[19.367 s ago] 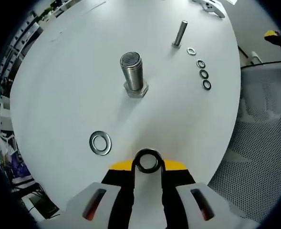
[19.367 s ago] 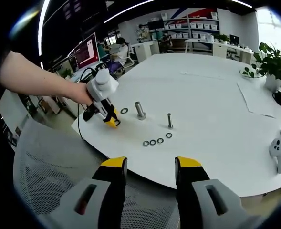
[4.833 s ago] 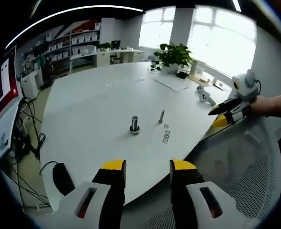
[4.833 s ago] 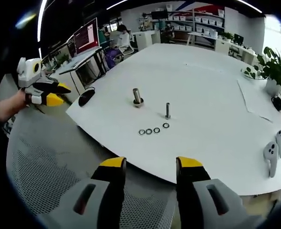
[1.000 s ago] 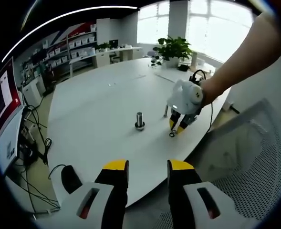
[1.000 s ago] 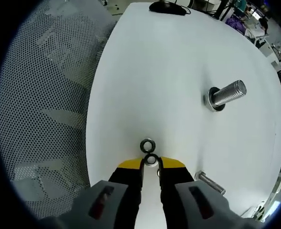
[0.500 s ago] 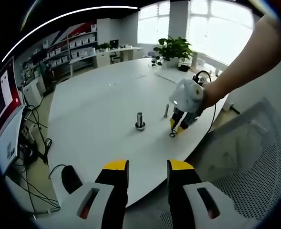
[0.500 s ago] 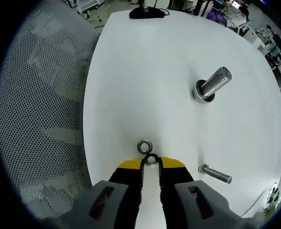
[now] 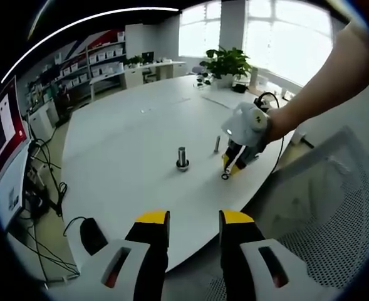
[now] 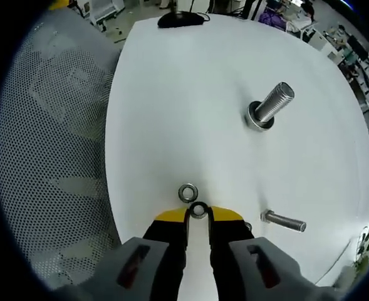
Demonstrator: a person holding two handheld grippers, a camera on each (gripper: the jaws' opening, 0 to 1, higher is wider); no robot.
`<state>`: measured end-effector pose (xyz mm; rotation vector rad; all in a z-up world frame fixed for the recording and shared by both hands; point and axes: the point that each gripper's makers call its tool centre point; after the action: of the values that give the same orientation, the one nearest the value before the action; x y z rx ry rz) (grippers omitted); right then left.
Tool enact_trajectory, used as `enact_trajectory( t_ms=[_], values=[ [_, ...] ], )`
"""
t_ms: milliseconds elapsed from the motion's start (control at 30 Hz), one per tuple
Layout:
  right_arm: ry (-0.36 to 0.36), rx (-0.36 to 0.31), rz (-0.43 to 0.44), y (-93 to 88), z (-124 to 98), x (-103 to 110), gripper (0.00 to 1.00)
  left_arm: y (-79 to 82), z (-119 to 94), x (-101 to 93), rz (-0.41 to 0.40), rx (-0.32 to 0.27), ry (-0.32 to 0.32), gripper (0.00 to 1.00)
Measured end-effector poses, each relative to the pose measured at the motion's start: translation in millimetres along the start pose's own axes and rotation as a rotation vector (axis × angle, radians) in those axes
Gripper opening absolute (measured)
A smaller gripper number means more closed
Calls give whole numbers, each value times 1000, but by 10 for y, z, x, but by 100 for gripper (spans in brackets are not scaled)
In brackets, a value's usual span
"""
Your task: Place the washer onto the threaded stud by aligning its center hole with the stud, sliding it down to the base, and recovering from edge contact or off-axis alignment until the washer reaches the visible bottom stop.
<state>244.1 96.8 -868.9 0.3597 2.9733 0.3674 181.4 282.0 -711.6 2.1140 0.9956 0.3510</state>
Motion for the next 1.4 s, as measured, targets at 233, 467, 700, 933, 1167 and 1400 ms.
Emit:
enact_trajectory(
  t_ms=[233,467,700,933,1167,1400],
  values=[
    [-2,7,17,-69,-51,-14,14,-5,-3,0,4,1,2,29],
    [-5,-12,70,-195,-204,-111,14,-7,-1,-4,8,5,3,29],
    [-47,-28,93,-296,-401,-318,14,-19,6,-9,15,13,1,29],
    [-93,-50,138,-314,-546,-546,14,-32,11,-14,21,20,0,29],
    [-124,-91,121,-138,-635,-651,14,-48,15,-16,21,28,-2,29],
    [-146,-109,86,-2,-650,-719,14,-69,26,-27,28,38,-5,29]
  ],
)
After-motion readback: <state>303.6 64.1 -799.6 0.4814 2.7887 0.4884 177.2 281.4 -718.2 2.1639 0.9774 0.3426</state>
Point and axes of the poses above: the point that each gripper's makers call its tool centre point, and the gripper's own axes: z roughly forward along the fingers, x roughly to its left, y roughly out of its top, and after that the axes turned 2 degrees about -y, right-handed
